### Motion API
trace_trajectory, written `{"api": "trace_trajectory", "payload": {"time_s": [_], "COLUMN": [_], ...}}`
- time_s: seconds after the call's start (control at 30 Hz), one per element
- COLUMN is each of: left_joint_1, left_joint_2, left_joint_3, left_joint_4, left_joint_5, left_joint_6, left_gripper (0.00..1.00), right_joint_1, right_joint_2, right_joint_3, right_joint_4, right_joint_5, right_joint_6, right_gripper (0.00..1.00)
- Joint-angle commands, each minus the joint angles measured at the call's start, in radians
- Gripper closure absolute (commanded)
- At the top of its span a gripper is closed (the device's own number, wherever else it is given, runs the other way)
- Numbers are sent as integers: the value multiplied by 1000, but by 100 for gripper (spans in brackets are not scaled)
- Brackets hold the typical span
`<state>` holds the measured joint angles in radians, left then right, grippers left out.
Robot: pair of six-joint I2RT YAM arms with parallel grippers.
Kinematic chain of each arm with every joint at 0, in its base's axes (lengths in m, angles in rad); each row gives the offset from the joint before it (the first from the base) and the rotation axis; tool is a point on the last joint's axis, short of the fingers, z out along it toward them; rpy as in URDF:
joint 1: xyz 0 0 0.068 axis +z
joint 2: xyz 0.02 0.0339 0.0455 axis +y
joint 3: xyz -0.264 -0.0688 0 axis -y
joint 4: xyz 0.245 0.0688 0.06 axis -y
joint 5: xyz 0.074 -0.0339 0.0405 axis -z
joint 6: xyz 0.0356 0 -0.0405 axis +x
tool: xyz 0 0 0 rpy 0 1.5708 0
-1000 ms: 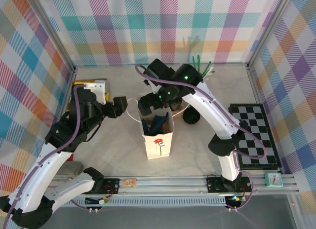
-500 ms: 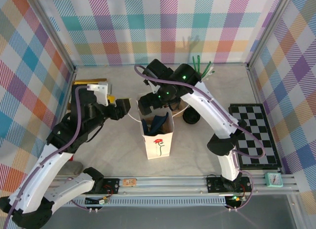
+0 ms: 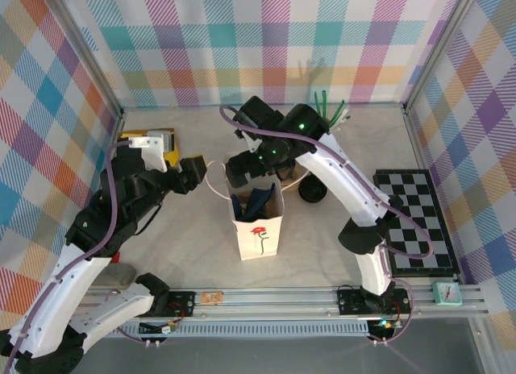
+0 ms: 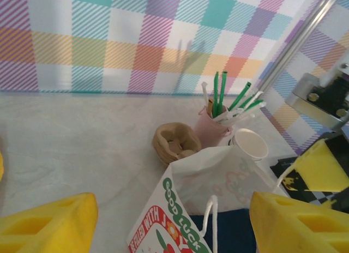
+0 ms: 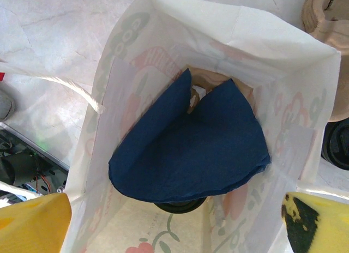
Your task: Pack the takeout coffee
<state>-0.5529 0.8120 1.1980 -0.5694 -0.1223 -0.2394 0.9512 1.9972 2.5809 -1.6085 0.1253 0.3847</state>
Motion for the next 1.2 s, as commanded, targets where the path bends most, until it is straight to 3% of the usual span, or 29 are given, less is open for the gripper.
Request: {"api": "trace_trajectory", "payload": {"time_s": [0.0,0.17,0.3,0.67,0.8,1.17], "left_joint_1": [8,9,10,10,10,10], "left_joint_2": [-12,-13,-14,-39,-56,-119], "left_joint_3": [-11,-26,-27,-81,-145,-292], "left_joint_4": [25,32,29,67,103,197], "left_joint_5": [-54,-82,-139,-343,-424,-590], "left_joint_6": [-3,8,29,58,71,152], "left_gripper": [26,26,25,20,20,18], "right_joint_1": [-5,-52,-97,-392,-426,-485], "right_joint_2": [-92,-228,-380,-707,-806,-984], "right_joint_3": [36,5,-136,-541,-735,-1144], "right_joint_4": [-112,-23,109,311,454,727], "right_joint_5": [23,62,111,156,128,311], "right_joint_6": [11,2,-21,11,-12,-110], "right_gripper": [1,1,1,1,1,1]}}
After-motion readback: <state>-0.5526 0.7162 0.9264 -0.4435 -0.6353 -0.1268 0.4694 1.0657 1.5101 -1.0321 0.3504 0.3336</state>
